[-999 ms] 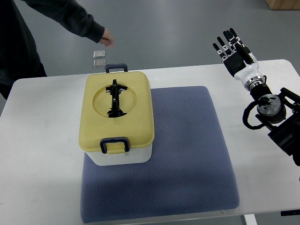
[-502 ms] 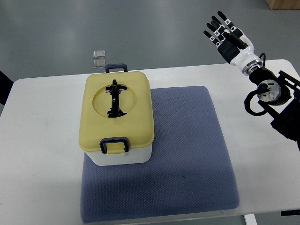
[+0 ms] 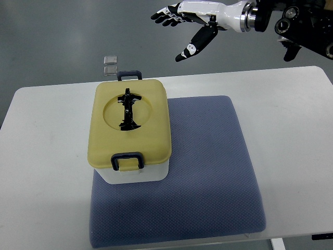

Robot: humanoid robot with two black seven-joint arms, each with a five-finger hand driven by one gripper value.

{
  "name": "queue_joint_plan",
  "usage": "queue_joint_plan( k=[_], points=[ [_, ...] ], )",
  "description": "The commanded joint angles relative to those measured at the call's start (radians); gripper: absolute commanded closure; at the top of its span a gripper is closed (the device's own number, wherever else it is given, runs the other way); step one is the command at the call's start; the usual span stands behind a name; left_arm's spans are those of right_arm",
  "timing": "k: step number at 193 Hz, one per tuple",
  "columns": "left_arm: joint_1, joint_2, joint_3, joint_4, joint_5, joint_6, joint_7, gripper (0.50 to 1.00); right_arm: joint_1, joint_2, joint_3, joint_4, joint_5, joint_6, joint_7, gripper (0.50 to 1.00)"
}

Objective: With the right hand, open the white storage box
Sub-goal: 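Raise the right hand and swing it toward the yellow-lidded box, then lower the right hand onto the black handle on the yellow lid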

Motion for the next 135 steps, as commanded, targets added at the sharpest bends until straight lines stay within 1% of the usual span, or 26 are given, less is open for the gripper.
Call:
queue_joint_plan(
  k=[1,16,26,47,75,100,113,135],
  points=[
    [0.0,0.0,-0.001,-0.003,0.0,0.0,0.0,0.5,0.109,0.014,-0.125,0.051,-0.098,-0.024,0.025,0.568],
    [0.0,0.0,0.001,-0.005,0.0,0.0,0.0,0.5,0.138,0.031,-0.176,0.074,-0.201,-0.067,0.074,0.568],
    [0.0,0.0,0.001,-0.005,0.0,0.0,0.0,0.5,0.14,0.054,-0.19,0.079,-0.262,-0.102,0.093,0.568],
    [-0.001,0.0,0.001,-0.005,0.0,0.0,0.0,0.5,0.14,0.08,-0.223,0.08,-0.338,-0.167,0.105,0.568],
    [-0.001,0.0,-0.001,-0.005,0.0,0.0,0.0,0.5,0.138,0.106,-0.259,0.08,-0.351,-0.202,0.131,0.568],
    [0.0,0.0,-0.001,-0.005,0.0,0.0,0.0,0.5,0.129,0.134,-0.273,0.08,-0.353,-0.248,0.136,0.57],
    [0.0,0.0,-0.001,-0.005,0.0,0.0,0.0,0.5,0.122,0.158,-0.283,0.08,-0.353,-0.287,0.137,0.572],
    [0.0,0.0,-0.001,-0.003,0.0,0.0,0.0,0.5,0.099,0.175,-0.306,0.08,-0.359,-0.322,0.137,0.574]
  ],
)
